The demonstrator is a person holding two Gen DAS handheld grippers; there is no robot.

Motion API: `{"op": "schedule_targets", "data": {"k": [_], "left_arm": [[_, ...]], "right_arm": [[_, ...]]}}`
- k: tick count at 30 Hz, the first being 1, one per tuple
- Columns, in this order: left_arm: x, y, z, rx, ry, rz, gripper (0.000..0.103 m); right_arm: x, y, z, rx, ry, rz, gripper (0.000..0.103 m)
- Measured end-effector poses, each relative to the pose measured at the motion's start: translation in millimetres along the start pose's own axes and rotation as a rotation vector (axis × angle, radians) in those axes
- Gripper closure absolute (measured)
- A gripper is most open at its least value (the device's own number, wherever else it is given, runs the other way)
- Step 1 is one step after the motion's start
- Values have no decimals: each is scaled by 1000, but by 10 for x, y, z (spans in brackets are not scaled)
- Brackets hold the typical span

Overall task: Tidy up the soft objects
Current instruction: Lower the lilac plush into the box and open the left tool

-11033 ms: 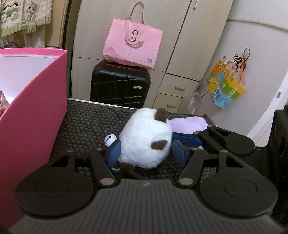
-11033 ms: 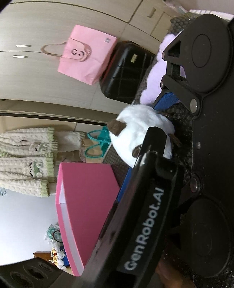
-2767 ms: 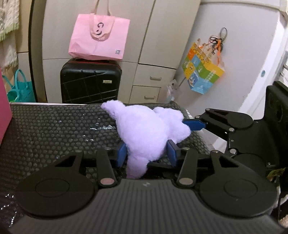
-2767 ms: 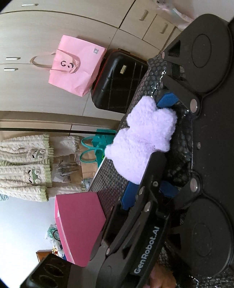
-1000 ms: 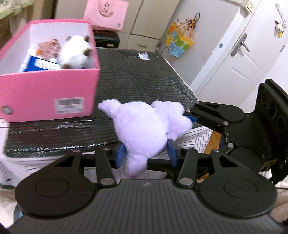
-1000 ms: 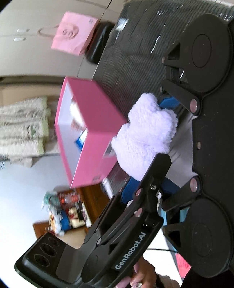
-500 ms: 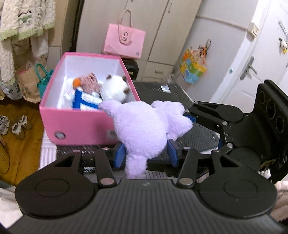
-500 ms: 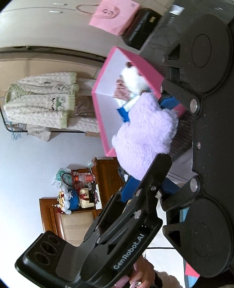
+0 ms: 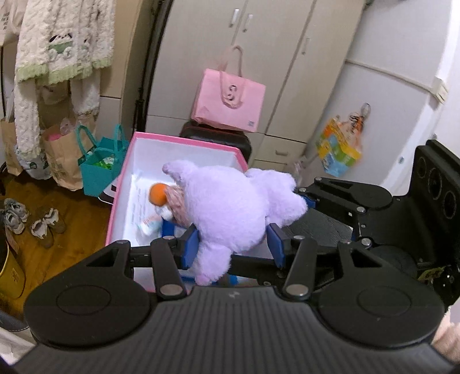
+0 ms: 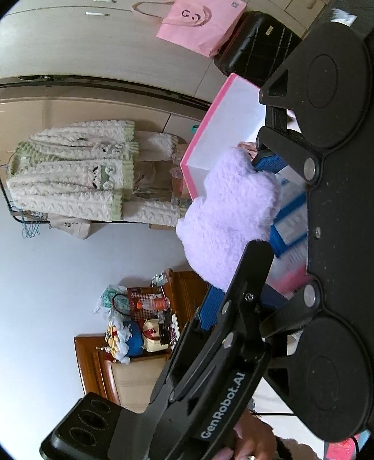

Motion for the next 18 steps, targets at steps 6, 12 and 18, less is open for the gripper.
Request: {"op": "schedule_targets", "data": {"k": [6,12,18], "left_arm": [[-294,-190,346,-17,6,-82,55],[-552,-191,670,-47,-22,-139,55],[-662,-180,780,-34,-98,-138,55]], "right_arm": [[316,-150,376,-45,-34,-6,22],[474,-133,739,-117,-39,-1,22],[507,-101,983,-182,-32,-17,22]]}}
Point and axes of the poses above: each gripper's, at about its wrist camera, not at the fingertips, and z roughly the way its jaws point, x to its right, y to its underside, the point moved 5 cm from there along z, roughly the way its jaws point, and after that the axes turned 2 degrees about -z, right-handed, at the moved point
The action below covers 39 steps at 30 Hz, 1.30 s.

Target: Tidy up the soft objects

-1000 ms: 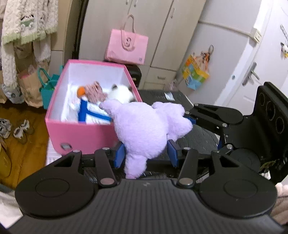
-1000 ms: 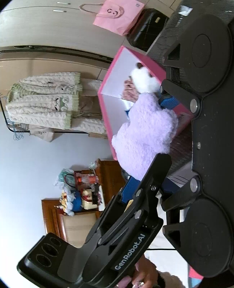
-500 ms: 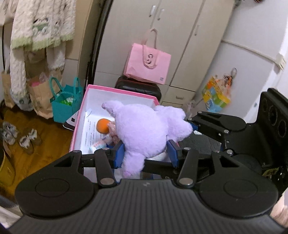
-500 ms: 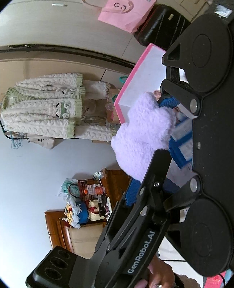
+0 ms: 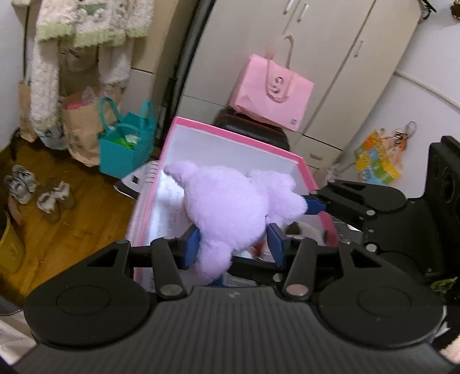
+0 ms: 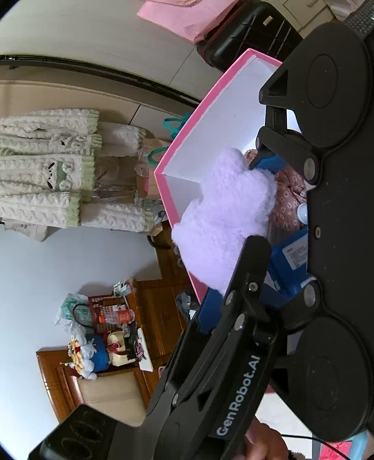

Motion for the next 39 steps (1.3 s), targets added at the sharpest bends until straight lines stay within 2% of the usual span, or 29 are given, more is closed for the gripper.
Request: {"op": "schedule_targets", "data": {"k": [4,11,21,32,39], "left_arm": [[10,6,-33,47,-69,37,53],[30,50,-271,124,-104,73,50],[159,304,-605,161,-97,92,42],[512,648,-867,170,-80,170,37],[742,808,-969,182,-50,215,33]], "right_arm": [[34,16,41,-27,14,9,21],[54,118,-113,8,80,-5,22],[-95,434,-765,165,112,119,22],[-240,714,-1291,215,223,177,22],[-332,905,-1540,232,251,187,21]]}}
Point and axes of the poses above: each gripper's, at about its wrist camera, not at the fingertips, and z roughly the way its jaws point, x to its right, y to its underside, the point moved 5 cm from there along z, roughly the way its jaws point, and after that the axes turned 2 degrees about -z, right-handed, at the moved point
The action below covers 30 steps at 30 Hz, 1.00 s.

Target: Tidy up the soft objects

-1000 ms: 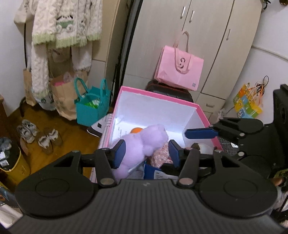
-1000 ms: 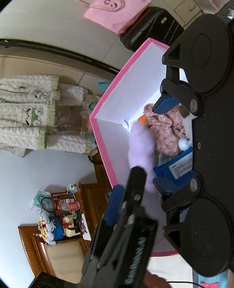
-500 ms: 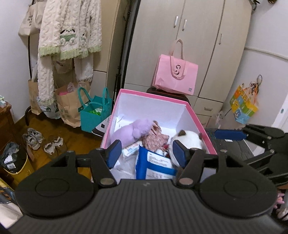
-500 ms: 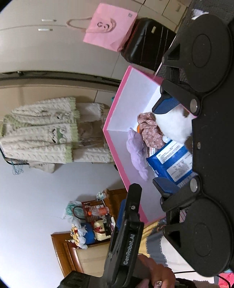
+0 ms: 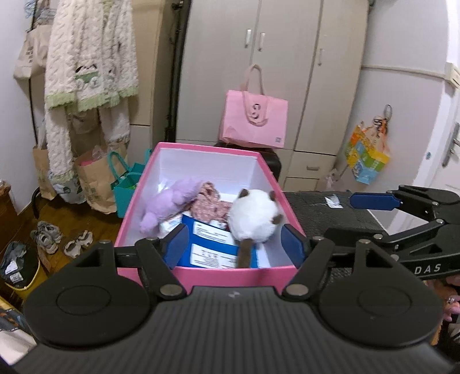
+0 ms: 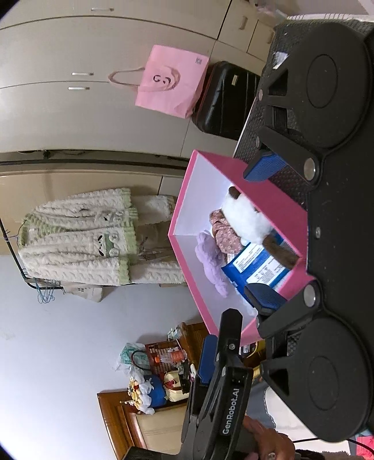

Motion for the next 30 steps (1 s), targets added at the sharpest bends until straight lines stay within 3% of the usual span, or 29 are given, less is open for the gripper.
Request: {"op": "schedule_targets", "data": {"k": [5,11,15,17,21,26,30], "left_arm": [[161,51,-103,44,1,24,31],[296,157,-208,57,44,-25,26],[388,211,-265,73,14,17,22],[425,247,-287,79,5,41,15],[451,305,-306,76,-24,51,6],[471,345,-300,84,-97,42,2],[527,378,-292,68,-106,51,2]], "right_arm": [[99,117,-210,31,25,45,21],[241,207,-420,44,131,115,16],[206,238,-488,23,178,86,8],[190,277,-535,21,206,77,3],[213,376,-660,34,296,103,0],[348,535,-824,-1,404,231,0],[436,669,-950,-33,528,271,0]]}}
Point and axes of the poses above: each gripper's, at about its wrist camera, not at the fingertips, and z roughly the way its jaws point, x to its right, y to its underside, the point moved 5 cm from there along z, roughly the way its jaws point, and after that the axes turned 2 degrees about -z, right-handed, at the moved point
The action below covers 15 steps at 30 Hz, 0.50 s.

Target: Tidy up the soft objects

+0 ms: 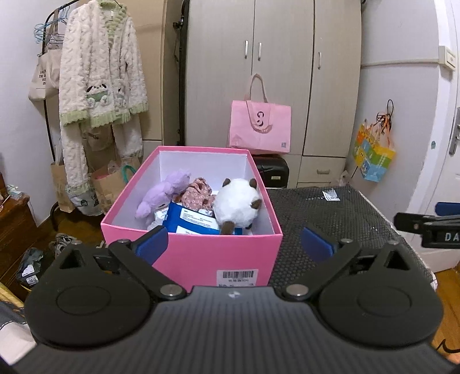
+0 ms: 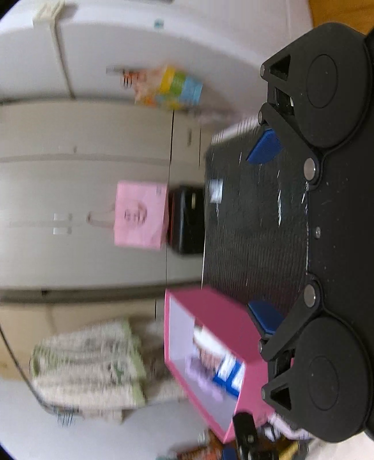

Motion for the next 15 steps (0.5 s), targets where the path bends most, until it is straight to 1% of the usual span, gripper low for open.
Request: {"op": "schedule_targets", "data": {"k": [3,6,10,12,14,15], "left_arm": [[71,2,-24,12,-8,14,2],[115,31,-71,29,-21,21,2],[127,98,-125,35,-44,24,2],[130,122,-145,39,-44,32,2],[143,122,-172,55,-42,45,2],[137,124,-185,64,-47,36,2]], "right_arm": [[91,45,-110,14,-13,28,0],[117,58,-222,47,20,30,0],[60,63,-328,68,15,25,0],[7,85,-366,74,12,9,0],[-38,111,-403,81,10,-7,0],[-56,123,-419,82,8,-13,0]]}}
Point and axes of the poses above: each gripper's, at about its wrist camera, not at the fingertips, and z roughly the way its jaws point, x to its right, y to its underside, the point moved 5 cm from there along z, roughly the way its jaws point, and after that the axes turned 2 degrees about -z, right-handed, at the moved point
